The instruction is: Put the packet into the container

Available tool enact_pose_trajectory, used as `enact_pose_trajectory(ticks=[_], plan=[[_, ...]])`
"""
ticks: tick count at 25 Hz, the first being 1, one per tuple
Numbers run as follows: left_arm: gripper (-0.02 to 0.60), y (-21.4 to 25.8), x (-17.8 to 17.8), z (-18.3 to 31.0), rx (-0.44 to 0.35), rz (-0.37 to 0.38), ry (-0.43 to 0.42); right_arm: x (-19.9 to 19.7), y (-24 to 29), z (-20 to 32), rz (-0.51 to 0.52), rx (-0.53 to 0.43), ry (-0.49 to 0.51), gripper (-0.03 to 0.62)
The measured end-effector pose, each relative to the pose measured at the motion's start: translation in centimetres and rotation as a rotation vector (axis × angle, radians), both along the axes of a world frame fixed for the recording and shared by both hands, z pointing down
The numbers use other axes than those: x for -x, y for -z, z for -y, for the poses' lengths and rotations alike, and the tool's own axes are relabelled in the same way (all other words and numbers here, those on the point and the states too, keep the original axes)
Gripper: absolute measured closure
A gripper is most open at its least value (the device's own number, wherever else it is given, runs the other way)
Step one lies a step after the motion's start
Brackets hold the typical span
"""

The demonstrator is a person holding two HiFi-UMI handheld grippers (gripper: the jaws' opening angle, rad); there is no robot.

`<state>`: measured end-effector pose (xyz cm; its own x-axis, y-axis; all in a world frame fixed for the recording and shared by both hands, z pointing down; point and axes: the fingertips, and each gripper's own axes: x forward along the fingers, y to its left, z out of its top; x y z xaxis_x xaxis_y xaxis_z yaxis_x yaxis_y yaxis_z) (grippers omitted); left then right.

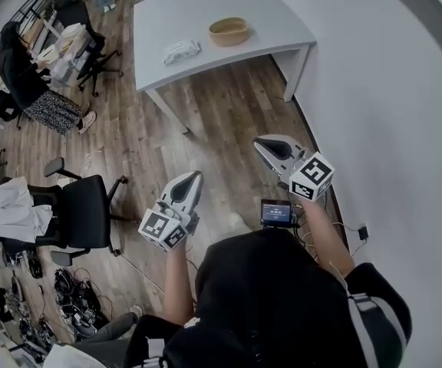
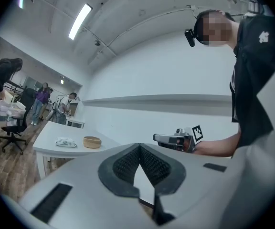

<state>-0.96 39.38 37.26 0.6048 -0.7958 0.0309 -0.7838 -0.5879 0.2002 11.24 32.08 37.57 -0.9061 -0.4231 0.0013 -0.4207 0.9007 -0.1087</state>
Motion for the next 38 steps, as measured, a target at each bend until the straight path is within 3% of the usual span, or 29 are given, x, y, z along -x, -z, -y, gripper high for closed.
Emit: enact_pose_trajectory(ticks=[7,13,20,29,38], plan=[[0.574,0.5,6.3,5.6,-0.011,-0.020,0.023,4.9,0.6,5.4,-0.013,-0.009,-0.022,0.571],[0.574,0.2,8.3,10.7,0.000,-0.053,0.015,6.2,0.8,10.4,-0.034,-0.004,-0.048,0.571],[0.574,-1.5,8.5,18.4,0.017,-0.038,0.002,7.1,-0.1,18.2,-0.012,-0.003,-0.048,0.571],[0.574,-0.2,7.7,31.0,0.030,0.000,0.006,9.2,0.4,30.5,0.019,0.014,0.014,0.571],[0.574,1.6,8.0,42.1,0.039,0.036,0.064,10.4,1.2,41.6,0.025,0.004,0.092,0.571]])
